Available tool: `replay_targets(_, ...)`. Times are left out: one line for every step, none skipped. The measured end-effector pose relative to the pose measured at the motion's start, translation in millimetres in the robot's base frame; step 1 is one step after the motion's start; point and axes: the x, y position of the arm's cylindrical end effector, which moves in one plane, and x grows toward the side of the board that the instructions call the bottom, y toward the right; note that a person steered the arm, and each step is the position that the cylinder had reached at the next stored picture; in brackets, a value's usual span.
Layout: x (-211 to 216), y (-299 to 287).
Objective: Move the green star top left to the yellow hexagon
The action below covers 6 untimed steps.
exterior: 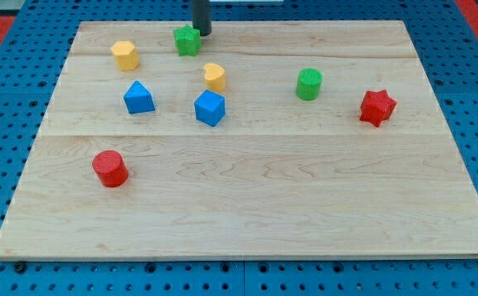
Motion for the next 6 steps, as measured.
replay_targets(28,20)
replay_targets(23,-35)
replay_targets(12,-109)
replay_targets(-9,-128)
replay_targets(-16,-117)
replay_targets(-18,-108)
